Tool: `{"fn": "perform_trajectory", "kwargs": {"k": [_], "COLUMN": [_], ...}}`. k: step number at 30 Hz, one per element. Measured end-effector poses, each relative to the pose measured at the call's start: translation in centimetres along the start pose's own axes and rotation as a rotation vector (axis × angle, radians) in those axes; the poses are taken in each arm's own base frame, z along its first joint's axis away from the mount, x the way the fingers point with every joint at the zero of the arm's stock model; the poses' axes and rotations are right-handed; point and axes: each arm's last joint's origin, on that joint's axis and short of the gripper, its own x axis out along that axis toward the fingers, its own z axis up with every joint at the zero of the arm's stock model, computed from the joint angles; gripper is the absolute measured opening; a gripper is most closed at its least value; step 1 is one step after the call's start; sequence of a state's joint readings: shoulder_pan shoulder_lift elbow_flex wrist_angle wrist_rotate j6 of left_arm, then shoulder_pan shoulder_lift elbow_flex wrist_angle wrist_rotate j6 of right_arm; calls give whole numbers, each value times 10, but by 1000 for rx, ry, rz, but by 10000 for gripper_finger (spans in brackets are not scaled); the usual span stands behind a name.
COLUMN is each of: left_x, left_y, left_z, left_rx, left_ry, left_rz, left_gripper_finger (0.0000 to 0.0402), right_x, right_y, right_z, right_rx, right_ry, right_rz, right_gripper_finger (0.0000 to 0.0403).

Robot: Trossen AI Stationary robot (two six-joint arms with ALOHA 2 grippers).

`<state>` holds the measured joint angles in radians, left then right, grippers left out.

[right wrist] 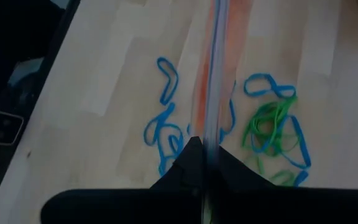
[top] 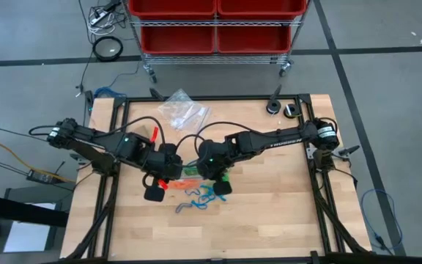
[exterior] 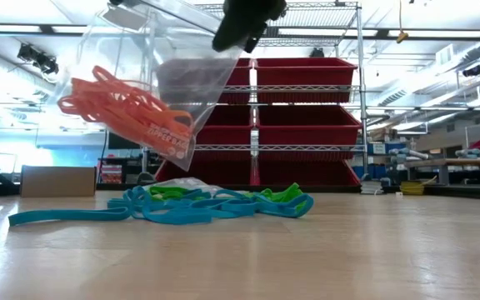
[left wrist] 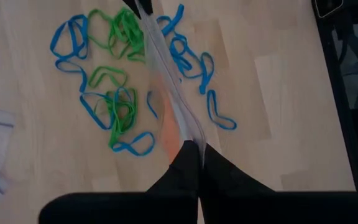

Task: Sort rubber bands
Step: Close the transparent zip bag

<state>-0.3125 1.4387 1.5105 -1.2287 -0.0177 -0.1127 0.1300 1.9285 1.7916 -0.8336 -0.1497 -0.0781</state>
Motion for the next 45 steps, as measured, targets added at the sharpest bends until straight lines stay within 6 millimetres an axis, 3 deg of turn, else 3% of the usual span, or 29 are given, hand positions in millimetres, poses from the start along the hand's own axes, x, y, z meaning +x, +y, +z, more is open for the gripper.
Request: {"fn": "perform_trajectory", "kwargs": {"k": [12,23,35,45], "left_x": [-1,0,0,-1], "left_y": [-1,-1,-1,-1], "left_z": [-5,-3,-2,5], "left_rx": [0,-3,-20,-29], "left_ry": [41,23,20,-51], "left_rz": [-12,-6,-2,-11], "left_gripper_finger": [1,1,1,1], "right_x": [0,0,-10,-19], "right_y": [1,5,8,26], "right_z": [-15,-9,7,32], "right_rx": [26,22,14,-122], "right_ry": [153,90,-82,-334], "right_rz": [-7,35,57,-32], "right_gripper_finger": [0,5,138,154]}}
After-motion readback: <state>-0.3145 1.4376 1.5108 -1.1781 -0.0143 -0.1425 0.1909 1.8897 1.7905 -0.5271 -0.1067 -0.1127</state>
